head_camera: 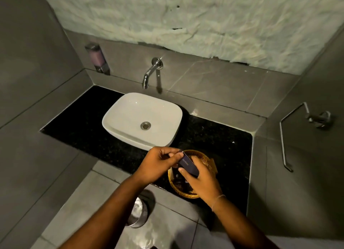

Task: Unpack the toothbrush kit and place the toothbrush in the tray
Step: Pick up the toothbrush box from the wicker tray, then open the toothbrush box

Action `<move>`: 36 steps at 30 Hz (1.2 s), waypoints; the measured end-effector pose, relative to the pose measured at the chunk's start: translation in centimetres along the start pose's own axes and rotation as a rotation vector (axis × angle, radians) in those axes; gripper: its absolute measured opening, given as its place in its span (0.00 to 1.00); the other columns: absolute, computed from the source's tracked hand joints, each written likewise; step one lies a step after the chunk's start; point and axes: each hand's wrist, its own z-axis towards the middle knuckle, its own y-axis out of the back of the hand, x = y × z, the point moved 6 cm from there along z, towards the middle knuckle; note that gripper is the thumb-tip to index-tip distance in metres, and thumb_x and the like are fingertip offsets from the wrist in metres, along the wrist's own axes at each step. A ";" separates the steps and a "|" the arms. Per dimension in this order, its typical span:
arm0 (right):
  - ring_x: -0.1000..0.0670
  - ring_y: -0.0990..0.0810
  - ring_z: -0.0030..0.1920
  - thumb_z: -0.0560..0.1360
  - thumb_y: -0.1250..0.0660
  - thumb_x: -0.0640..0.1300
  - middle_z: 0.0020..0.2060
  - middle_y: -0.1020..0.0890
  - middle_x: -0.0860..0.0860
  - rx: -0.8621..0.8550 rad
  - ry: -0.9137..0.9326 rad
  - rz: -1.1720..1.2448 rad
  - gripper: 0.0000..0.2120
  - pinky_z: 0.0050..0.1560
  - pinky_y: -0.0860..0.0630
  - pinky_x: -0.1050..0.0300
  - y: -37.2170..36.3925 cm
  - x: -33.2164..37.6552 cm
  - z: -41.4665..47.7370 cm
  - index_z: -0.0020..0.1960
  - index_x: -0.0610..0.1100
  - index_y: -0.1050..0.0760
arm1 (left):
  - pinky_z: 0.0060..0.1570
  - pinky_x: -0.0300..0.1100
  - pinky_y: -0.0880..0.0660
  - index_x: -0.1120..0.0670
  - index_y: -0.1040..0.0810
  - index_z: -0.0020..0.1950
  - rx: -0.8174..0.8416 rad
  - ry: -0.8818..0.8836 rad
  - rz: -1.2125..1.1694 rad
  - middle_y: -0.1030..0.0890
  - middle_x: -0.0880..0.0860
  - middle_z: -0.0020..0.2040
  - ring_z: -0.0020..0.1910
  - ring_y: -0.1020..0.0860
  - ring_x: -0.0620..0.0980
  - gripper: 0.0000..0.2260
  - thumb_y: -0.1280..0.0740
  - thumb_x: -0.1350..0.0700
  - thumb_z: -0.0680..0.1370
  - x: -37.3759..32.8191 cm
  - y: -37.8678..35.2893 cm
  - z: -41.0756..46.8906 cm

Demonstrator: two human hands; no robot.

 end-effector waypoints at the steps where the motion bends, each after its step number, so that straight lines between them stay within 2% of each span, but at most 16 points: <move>1: 0.59 0.16 0.49 0.75 0.32 0.70 0.48 0.17 0.62 0.020 0.029 -0.045 0.21 0.43 0.15 0.51 0.2 0.5 0.2 0.62 0.59 0.25 | 0.50 0.36 0.15 0.54 0.08 0.57 0.020 -0.004 0.013 0.07 0.51 0.47 0.45 0.11 0.42 0.08 0.27 0.61 0.85 -0.6 0.0 -0.4; 3: 0.67 0.20 0.52 0.77 0.33 0.69 0.50 0.17 0.61 0.014 0.110 -0.148 0.21 0.42 0.15 0.57 0.9 1.7 0.2 0.63 0.59 0.25 | 0.55 0.41 0.14 0.54 0.08 0.58 0.036 -0.008 0.052 0.06 0.52 0.49 0.48 0.09 0.46 0.08 0.27 0.60 0.85 -1.7 0.5 -1.1; 5: 0.79 0.29 0.56 0.78 0.34 0.68 0.53 0.20 0.61 -0.024 0.201 -0.240 0.20 0.37 0.22 0.68 1.7 3.1 -0.2 0.63 0.58 0.25 | 0.58 0.40 0.15 0.53 0.08 0.59 0.045 -0.022 0.126 0.06 0.48 0.50 0.51 0.09 0.44 0.08 0.26 0.59 0.85 -2.5 1.2 -1.8; 6: 0.79 0.31 0.57 0.78 0.35 0.68 0.54 0.20 0.61 -0.020 0.224 -0.257 0.19 0.37 0.24 0.69 1.9 3.5 -0.5 0.62 0.57 0.25 | 0.61 0.41 0.15 0.52 0.08 0.60 0.049 -0.034 0.168 0.06 0.47 0.51 0.54 0.09 0.43 0.08 0.26 0.59 0.84 -2.9 1.4 -2.2; 9: 0.59 0.19 0.54 0.79 0.36 0.68 0.51 0.15 0.58 0.082 0.195 -0.232 0.21 0.48 0.17 0.53 1.9 3.9 -1.1 0.63 0.55 0.25 | 0.67 0.47 0.15 0.51 0.08 0.62 0.015 -0.053 0.208 0.07 0.46 0.52 0.56 0.10 0.41 0.10 0.24 0.61 0.82 -3.3 1.8 -3.1; 10: 0.54 0.17 0.53 0.79 0.36 0.68 0.51 0.15 0.57 0.123 0.181 -0.211 0.22 0.50 0.16 0.47 1.8 3.9 -1.3 0.64 0.55 0.25 | 0.67 0.49 0.15 0.49 0.09 0.63 0.010 -0.060 0.212 0.07 0.47 0.50 0.55 0.10 0.41 0.12 0.23 0.61 0.82 -3.4 1.8 -3.3; 12: 0.53 0.15 0.51 0.78 0.36 0.68 0.51 0.14 0.56 0.168 0.168 -0.184 0.23 0.49 0.16 0.45 1.6 3.9 -1.7 0.64 0.54 0.24 | 0.64 0.54 0.14 0.47 0.09 0.63 0.016 -0.076 0.224 0.07 0.49 0.49 0.53 0.09 0.46 0.14 0.23 0.62 0.81 -3.5 1.7 -3.6; 16: 0.53 0.15 0.46 0.78 0.38 0.69 0.46 0.15 0.56 0.161 0.193 -0.230 0.23 0.45 0.17 0.46 1.6 4.4 -2.0 0.60 0.52 0.24 | 0.65 0.56 0.14 0.53 0.08 0.61 0.009 -0.078 0.155 0.06 0.51 0.54 0.57 0.08 0.53 0.14 0.26 0.68 0.82 -3.6 2.0 -3.7; 18: 0.53 0.15 0.46 0.78 0.39 0.69 0.47 0.14 0.56 0.167 0.197 -0.251 0.23 0.44 0.17 0.47 1.6 4.7 -2.1 0.61 0.53 0.25 | 0.62 0.53 0.13 0.57 0.09 0.62 0.028 -0.070 0.132 0.06 0.53 0.52 0.55 0.08 0.54 0.14 0.27 0.71 0.81 -3.8 1.9 -3.8; 21: 0.54 0.15 0.47 0.79 0.39 0.68 0.48 0.14 0.56 0.195 0.207 -0.277 0.22 0.44 0.17 0.49 1.6 4.8 -2.2 0.62 0.54 0.25 | 0.51 0.33 0.17 0.59 0.09 0.60 0.062 -0.062 0.184 0.10 0.43 0.40 0.42 0.12 0.37 0.13 0.25 0.71 0.79 -3.9 1.8 -4.0; 22: 0.54 0.15 0.47 0.79 0.38 0.68 0.49 0.14 0.56 0.210 0.211 -0.278 0.21 0.45 0.17 0.50 1.5 4.8 -2.2 0.63 0.54 0.25 | 0.49 0.31 0.19 0.57 0.08 0.59 0.068 -0.057 0.228 0.11 0.42 0.39 0.41 0.14 0.35 0.13 0.25 0.69 0.79 -3.9 1.7 -4.0; 25: 0.55 0.15 0.50 0.79 0.38 0.67 0.50 0.14 0.56 0.251 0.215 -0.267 0.21 0.49 0.17 0.52 1.2 5.0 -2.1 0.64 0.55 0.25 | 0.50 0.37 0.17 0.50 0.08 0.56 0.066 -0.042 0.350 0.10 0.45 0.42 0.44 0.13 0.38 0.13 0.25 0.66 0.78 -4.2 2.0 -4.1; 29: 0.55 0.15 0.50 0.78 0.40 0.70 0.50 0.14 0.57 0.277 0.211 -0.257 0.24 0.47 0.17 0.54 0.6 5.1 -1.8 0.65 0.56 0.26 | 0.54 0.44 0.14 0.43 0.10 0.54 0.064 -0.055 0.490 0.09 0.42 0.48 0.49 0.10 0.41 0.13 0.27 0.58 0.75 -4.8 2.0 -4.3; 32: 0.56 0.15 0.50 0.76 0.43 0.75 0.48 0.14 0.57 0.284 0.200 -0.213 0.27 0.45 0.20 0.59 0.3 5.3 -1.7 0.64 0.57 0.27 | 0.53 0.48 0.14 0.35 0.12 0.49 0.029 -0.048 0.521 0.08 0.43 0.49 0.48 0.10 0.46 0.18 0.28 0.60 0.77 -4.7 2.4 -4.3; 34: 0.58 0.17 0.50 0.74 0.44 0.78 0.48 0.15 0.59 0.284 0.182 -0.161 0.29 0.45 0.20 0.63 0.2 5.3 -1.5 0.62 0.57 0.27 | 0.53 0.52 0.13 0.38 0.10 0.50 -0.040 -0.018 0.404 0.08 0.50 0.47 0.46 0.09 0.52 0.18 0.28 0.63 0.79 -4.2 3.1 -4.2; 36: 0.60 0.17 0.50 0.74 0.41 0.77 0.48 0.16 0.61 0.271 0.177 -0.119 0.27 0.43 0.19 0.63 0.1 5.5 -1.1 0.60 0.58 0.27 | 0.49 0.53 0.13 0.47 0.09 0.53 -0.114 -0.006 0.230 0.10 0.59 0.44 0.43 0.10 0.58 0.11 0.27 0.62 0.80 -4.0 3.7 -4.3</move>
